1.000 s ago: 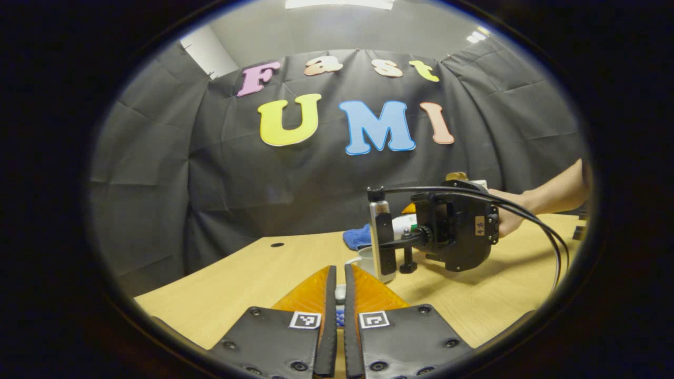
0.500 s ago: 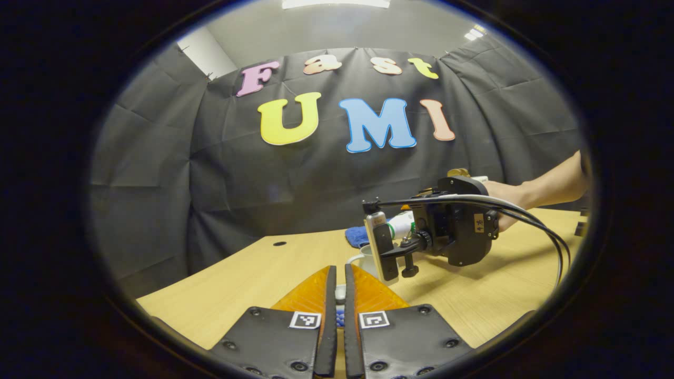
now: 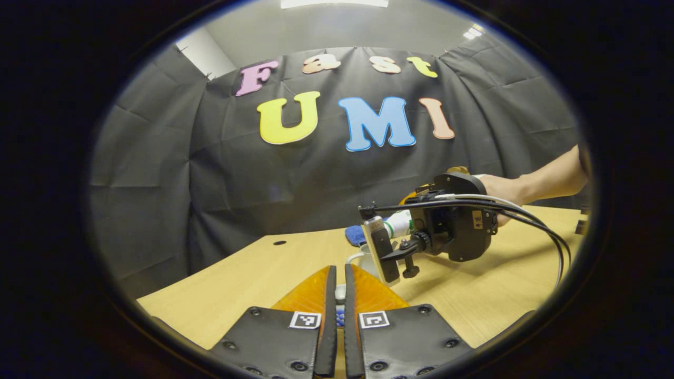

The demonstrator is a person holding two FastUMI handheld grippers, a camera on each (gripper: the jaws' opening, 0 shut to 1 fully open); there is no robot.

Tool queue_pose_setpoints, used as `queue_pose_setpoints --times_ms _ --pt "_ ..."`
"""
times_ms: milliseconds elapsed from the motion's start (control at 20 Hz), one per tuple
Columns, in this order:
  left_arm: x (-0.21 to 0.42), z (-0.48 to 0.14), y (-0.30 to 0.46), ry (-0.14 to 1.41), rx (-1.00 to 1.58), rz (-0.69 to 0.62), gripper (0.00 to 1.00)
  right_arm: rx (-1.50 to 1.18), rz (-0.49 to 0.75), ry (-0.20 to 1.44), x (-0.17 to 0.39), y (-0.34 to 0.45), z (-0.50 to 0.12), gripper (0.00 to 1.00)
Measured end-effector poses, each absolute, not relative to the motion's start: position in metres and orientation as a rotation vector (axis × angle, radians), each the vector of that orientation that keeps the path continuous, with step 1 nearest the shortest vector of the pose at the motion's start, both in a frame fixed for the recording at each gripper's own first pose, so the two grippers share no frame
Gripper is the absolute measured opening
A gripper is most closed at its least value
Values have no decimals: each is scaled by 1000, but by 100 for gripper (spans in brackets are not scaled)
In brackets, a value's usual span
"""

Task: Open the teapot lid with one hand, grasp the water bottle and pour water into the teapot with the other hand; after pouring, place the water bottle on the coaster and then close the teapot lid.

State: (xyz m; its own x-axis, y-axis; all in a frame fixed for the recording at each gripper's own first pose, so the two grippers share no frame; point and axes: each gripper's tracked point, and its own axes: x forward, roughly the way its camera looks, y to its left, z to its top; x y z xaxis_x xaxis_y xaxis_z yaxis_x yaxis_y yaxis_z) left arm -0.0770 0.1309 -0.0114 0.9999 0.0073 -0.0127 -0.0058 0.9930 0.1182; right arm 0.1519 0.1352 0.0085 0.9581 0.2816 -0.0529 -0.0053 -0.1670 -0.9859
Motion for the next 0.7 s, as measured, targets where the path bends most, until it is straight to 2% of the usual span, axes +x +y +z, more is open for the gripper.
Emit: queue_pose_setpoints --times_ms 450,500,550,700 --pt "-79 -6 130 5 130 7 12 -1821 232 -284 153 138 21 72" --pt "-81 -6 129 3 132 6 17 -1823 232 -287 152 139 20 72" --pt "-81 -5 129 3 136 8 13 -1827 231 -293 153 139 24 72" --pt "-83 -5 131 1 141 11 12 -1844 223 -311 154 142 32 72"
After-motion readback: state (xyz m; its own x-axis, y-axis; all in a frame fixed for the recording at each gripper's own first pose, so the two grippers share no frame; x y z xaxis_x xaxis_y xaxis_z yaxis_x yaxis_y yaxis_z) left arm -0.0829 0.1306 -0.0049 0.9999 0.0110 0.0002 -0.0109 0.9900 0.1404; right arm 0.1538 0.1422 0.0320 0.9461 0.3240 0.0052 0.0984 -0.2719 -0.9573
